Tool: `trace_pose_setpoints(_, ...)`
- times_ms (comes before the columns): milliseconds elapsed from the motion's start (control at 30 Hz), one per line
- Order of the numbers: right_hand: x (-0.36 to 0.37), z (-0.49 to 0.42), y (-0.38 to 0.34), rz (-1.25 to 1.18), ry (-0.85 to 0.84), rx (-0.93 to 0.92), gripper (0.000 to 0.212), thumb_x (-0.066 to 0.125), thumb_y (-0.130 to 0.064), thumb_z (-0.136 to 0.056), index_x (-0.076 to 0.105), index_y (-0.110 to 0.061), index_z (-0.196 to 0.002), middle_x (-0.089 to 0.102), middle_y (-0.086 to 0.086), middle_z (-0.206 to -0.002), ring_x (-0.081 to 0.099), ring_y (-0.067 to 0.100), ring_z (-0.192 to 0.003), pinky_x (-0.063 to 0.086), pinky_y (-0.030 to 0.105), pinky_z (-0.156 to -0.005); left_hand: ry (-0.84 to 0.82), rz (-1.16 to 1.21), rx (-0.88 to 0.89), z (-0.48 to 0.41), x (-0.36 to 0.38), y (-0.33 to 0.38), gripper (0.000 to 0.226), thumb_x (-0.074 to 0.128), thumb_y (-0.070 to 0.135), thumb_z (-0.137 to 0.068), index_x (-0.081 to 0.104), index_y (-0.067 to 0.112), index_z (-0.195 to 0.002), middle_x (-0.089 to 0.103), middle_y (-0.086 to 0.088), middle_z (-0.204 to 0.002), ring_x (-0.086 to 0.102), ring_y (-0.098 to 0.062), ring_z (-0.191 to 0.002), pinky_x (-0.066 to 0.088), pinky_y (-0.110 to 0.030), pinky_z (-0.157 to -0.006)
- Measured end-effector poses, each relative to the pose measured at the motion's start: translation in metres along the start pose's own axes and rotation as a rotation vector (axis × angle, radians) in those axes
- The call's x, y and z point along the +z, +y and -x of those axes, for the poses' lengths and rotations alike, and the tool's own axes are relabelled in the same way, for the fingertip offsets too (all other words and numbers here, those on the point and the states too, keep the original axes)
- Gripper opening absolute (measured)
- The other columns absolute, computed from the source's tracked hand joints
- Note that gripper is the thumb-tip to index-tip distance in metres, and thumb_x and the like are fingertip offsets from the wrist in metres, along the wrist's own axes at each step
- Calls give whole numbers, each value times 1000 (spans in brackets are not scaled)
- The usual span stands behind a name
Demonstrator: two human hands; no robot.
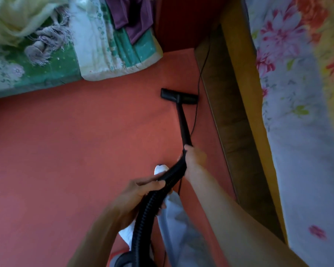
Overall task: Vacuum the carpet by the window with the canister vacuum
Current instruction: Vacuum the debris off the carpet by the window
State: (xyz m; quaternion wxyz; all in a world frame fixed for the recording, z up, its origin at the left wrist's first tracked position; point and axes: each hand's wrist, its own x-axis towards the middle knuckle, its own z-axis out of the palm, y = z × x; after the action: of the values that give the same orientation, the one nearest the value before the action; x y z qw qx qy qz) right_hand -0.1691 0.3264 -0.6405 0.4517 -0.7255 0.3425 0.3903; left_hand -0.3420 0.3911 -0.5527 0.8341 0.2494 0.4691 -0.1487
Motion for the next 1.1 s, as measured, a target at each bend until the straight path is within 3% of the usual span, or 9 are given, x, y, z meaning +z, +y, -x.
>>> trace_pose_setpoints(133, -37, 10, 63, -73, 49, 59, 8, 60, -18, -91, 61, -11, -88, 53, 6, -66, 50, 19, -54, 44, 32, -55, -71, -101, -87, 23, -11, -32, 39, 70, 19, -87, 69, 14, -125, 71, -25, -110, 64, -25, -58, 55, -31, -52)
trace_pose_setpoints(233, -62, 22, 100, -113, 18, 123, 19, 57, -23, -93, 55, -13, -77, 52, 6, -67, 51, 19, -53, 43, 31, -53, -111, -167, -105, 44, -13, -51, 39, 71, 19, -88, 67, 13, -126, 71, -25, -110, 64, -27, -59, 56, -32, -54)
trace_pose_setpoints(400, -98, 50, 136, -134, -46, 242, 29, 53, -26, -97, 55, -7, -75, 54, 8, -64, 54, 21, -56, 44, 32, -55, -152, -232, -139, 71, -15, -79, 40, 72, 23, -88, 68, 12, -126, 71, -25, -110, 64, -31, -66, 56, -32, -55)
trace_pose_setpoints(533, -108, 69, 151, -49, -67, 220, 25, 52, -26, -98, 58, -6, -85, 57, 8, -73, 56, 21, -65, 46, 31, -61, -176, -236, -127, 92, -17, -95, 34, 69, 22, -90, 69, 10, -122, 73, -22, -104, 64, -28, -62, 55, -29, -51)
trace_pose_setpoints(633, -99, 83, 145, 28, -94, 131, 25, 46, -19, -100, 51, -14, -76, 53, 4, -73, 52, 16, -63, 45, 30, -62, -114, -195, -87, 105, -17, -108, 32, 66, 22, -92, 69, 8, -122, 73, -21, -105, 62, -29, -63, 55, -29, -50)
trace_pose_setpoints(767, -74, 96, 126, 121, -124, 91, 31, 40, -18, -100, 39, -14, -70, 44, 2, -54, 46, 12, -42, 39, 24, -51, -39, -138, 13, 113, -21, -114, 32, 64, 20, -93, 69, 6, -121, 66, -31, -116, 62, -29, -62, 56, -29, -51)
trace_pose_setpoints(867, -57, 93, 116, 228, -145, 39, 27, 48, -25, -96, 44, -13, -71, 46, 3, -62, 48, 17, -52, 42, 29, -54, 1, -95, 77, 120, -22, -105, 32, 61, 16, -95, 65, 5, -125, 67, -30, -115, 64, -22, -55, 56, -29, -49)
trace_pose_setpoints(1000, -41, 50, 122, 462, -132, -2, 19, 51, -27, -71, 55, -12, -81, 59, 6, -79, 59, 24, -67, 53, 35, -70, -15, -68, 95, 130, -32, -104, 32, 63, 23, -94, 65, 9, -123, 73, -23, -102, 65, -25, -59, 58, -34, -55)
trace_pose_setpoints(1100, -22, 83, 131, 522, -165, 0, 19, 49, -24, -73, 57, -9, -83, 59, 7, -76, 58, 25, -67, 54, 36, -69, -24, -12, 71, 144, -47, -115, 40, 65, 28, -93, 59, 5, -125, 72, -17, -90, 64, -29, -61, 58, -36, -55)
